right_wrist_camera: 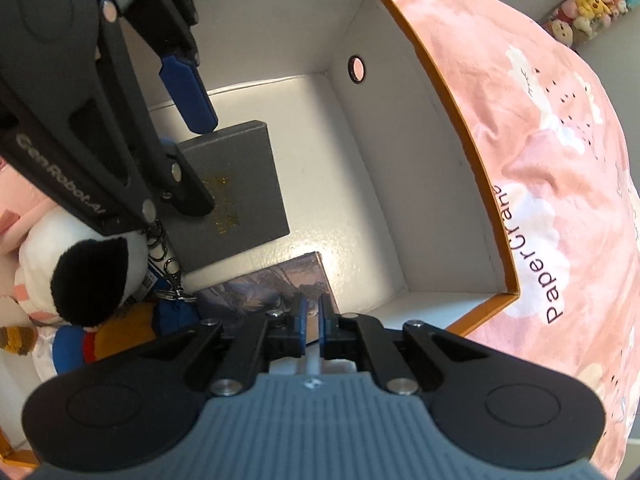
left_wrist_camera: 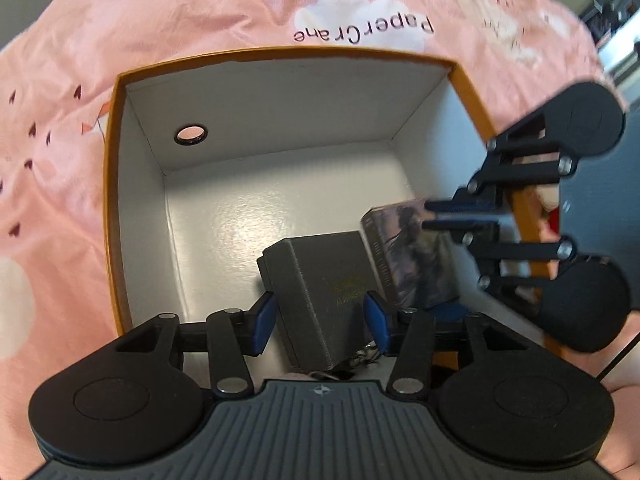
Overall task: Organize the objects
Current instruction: 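Lower the dark grey box into the box and open the left gripper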
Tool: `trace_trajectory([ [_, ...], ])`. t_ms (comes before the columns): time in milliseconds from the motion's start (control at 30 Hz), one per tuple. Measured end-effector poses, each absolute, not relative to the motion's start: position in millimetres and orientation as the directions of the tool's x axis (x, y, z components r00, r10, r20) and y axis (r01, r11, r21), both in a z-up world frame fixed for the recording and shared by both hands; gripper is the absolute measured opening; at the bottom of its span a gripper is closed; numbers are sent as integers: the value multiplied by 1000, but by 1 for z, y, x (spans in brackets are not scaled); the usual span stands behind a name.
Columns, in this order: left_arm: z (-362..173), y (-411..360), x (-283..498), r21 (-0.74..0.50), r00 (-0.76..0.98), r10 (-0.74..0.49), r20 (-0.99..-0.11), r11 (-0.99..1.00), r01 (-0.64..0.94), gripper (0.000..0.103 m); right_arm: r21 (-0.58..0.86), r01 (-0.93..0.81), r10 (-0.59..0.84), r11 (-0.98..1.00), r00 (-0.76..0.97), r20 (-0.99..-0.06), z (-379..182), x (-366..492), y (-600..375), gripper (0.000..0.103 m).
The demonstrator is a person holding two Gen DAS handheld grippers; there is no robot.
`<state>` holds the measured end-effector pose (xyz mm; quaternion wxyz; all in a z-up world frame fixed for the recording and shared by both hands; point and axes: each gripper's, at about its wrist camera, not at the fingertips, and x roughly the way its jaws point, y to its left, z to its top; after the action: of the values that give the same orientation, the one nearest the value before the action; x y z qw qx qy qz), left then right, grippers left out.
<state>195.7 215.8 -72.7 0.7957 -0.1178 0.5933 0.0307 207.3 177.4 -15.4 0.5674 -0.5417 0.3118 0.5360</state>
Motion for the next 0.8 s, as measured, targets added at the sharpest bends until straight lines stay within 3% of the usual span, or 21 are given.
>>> trace_trajectory([
  [100,-77,207,200,-86,268,-44,-962,986,-145,57,-285,-945,283,-161,233,-931,-13,212,181,4],
  [167,-81,204,203,-68,243,-36,-969,990,-125,57,-277,-949,294,-151,224,-929,-10,215,185,10],
  [400,-84,204,207,-54,222,-33,-974,995,-90,57,-266,-948,288,-174,209,-935,-11,225,203,14],
  [433,-83,205,208,-49,217,-29,-976,995,-88,57,-263,-948,284,-180,206,-937,-11,227,207,18],
  [667,-90,215,213,-90,153,-70,-986,988,-125,72,-210,-970,304,-126,164,-938,2,239,224,23],
  [800,-98,220,214,-160,149,-136,-979,973,-164,71,-207,-967,298,-147,156,-942,5,237,228,23],
])
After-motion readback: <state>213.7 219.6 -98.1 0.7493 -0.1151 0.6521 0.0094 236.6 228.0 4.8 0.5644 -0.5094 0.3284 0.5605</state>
